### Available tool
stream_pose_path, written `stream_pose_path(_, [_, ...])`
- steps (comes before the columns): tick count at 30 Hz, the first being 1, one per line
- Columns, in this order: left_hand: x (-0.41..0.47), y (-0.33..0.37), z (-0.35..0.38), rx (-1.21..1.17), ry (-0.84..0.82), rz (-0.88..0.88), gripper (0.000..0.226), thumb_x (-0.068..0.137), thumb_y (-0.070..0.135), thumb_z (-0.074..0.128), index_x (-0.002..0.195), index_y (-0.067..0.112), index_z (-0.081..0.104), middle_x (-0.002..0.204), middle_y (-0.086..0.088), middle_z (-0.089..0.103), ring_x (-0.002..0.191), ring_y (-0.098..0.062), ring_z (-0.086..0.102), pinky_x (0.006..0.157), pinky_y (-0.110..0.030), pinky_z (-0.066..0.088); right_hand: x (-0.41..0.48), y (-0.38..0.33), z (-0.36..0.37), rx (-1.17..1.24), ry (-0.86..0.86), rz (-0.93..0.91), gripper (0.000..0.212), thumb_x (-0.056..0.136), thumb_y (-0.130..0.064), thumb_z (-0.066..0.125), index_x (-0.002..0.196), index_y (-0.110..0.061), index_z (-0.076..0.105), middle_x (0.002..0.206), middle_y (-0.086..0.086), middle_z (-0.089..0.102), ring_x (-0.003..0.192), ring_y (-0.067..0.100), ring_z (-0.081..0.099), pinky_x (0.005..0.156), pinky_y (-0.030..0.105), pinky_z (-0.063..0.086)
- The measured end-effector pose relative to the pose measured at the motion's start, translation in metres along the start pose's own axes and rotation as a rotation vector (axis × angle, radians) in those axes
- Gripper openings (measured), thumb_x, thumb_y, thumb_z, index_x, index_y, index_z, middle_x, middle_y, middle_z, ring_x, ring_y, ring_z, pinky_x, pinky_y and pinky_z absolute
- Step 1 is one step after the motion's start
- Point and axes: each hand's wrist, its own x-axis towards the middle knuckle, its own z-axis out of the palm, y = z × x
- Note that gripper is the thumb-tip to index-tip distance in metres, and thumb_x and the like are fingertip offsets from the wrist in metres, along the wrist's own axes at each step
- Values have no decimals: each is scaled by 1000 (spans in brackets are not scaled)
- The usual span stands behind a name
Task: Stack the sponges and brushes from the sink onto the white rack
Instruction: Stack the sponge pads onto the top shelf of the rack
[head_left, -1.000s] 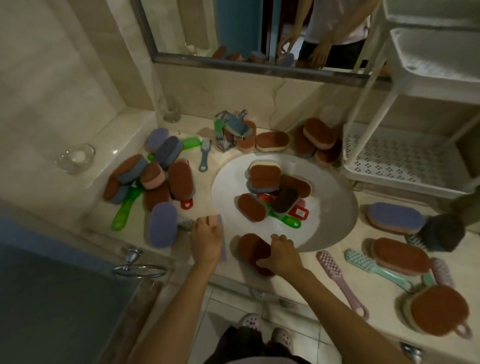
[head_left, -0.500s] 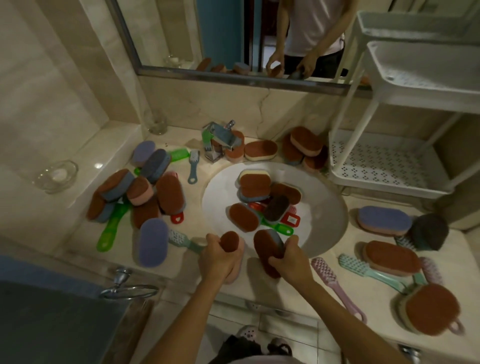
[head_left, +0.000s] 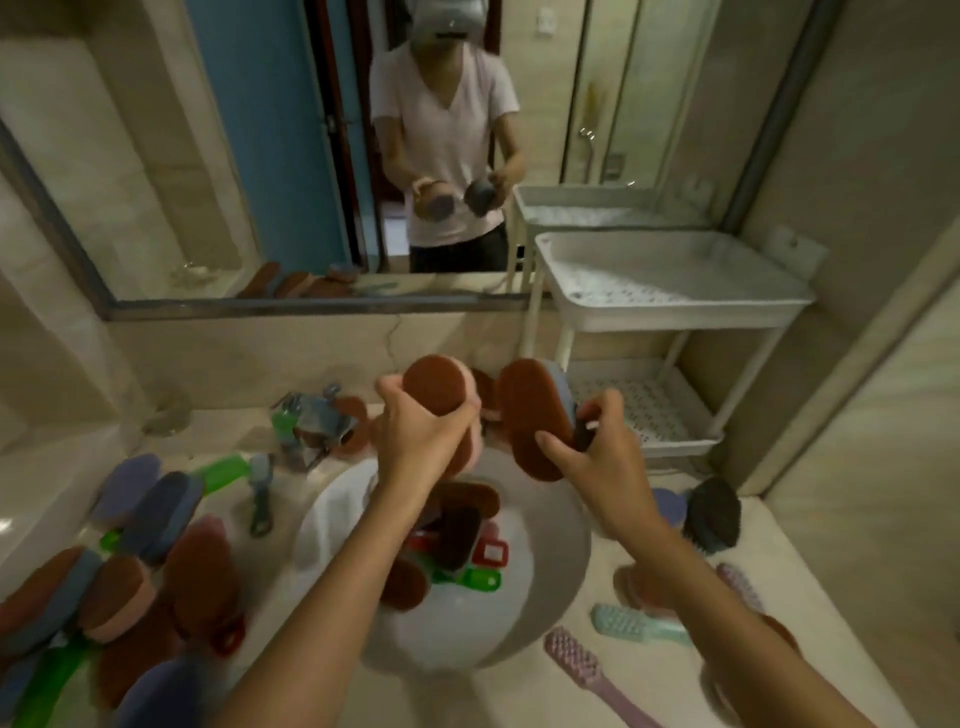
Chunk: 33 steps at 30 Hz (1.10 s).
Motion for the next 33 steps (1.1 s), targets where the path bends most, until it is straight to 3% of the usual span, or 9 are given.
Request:
stream_pose_path(2, [12,36,12,-26,-42,62,68,75,36,73,125,16,33,124,-7,51,114,-26,52,90,-34,39,19,-14,-23,11,97,-24,37,80,-22,71,96,-14,38,84,-4,51,81,22,61,69,40,57])
stream_pose_path(7, [37,110,49,-149,-117,240,72,72,39,75,127,15,34,111,3,45,106,-18,50,84,-30,39,72,-31,-79,55,262,-65,35,81,-21,70,97,-12,41,82,-8,47,78,15,56,68,30,54])
stream_pose_path(9, [49,132,68,-185,-175,269,70,77,35,72,130,16,32,121,-1,45,106,-16,48,84,-32,41,100,-30,-97,80,313,-57,34,82,-20,69,95,-10,40,79,-8,45,73,10,52,59,18,49])
stream_pose_path(13, [78,161,110,-209,-257,229,58,88,22,60,136,17,28,138,-8,43,122,-27,48,97,-45,47,158,-11,-125,102,292,74,30,84,-20,66,90,-11,39,73,-5,43,68,12,47,54,21,35])
stream_pose_path(21, [119,163,167,248,-376,151,81,96,22,48,148,19,-14,158,-16,10,138,-33,33,107,-39,37,230,39,-125,96,154,313,24,88,-21,59,97,-10,40,92,8,50,91,24,52,81,40,47])
stream_pose_path(25, [121,151,175,496,-349,306,59,97,20,43,149,18,14,156,-14,12,140,-30,29,109,-36,33,242,59,-117,-249,-6,307,26,93,-27,52,105,-4,53,97,11,59,94,27,58,80,36,46])
stream_pose_path(28, [114,152,169,602,-369,530,40,96,24,44,136,14,44,145,-6,36,132,-21,38,106,-32,34,243,61,-121,-299,-103,295,34,92,-34,53,117,-11,51,111,11,61,99,24,60,83,36,51])
stream_pose_path(31, [110,156,161,724,-522,602,44,91,31,53,131,15,47,136,-3,45,128,-21,43,97,-28,37,238,59,-130,-176,-234,232,49,88,-27,61,132,-20,41,129,9,51,102,19,53,80,31,51])
stream_pose_path(33, [111,154,158,876,-591,585,48,91,28,54,135,12,42,142,-8,40,134,-24,37,102,-30,35,236,57,-131,-211,-305,152,49,87,-24,63,132,-22,43,135,7,47,106,17,48,86,30,45])
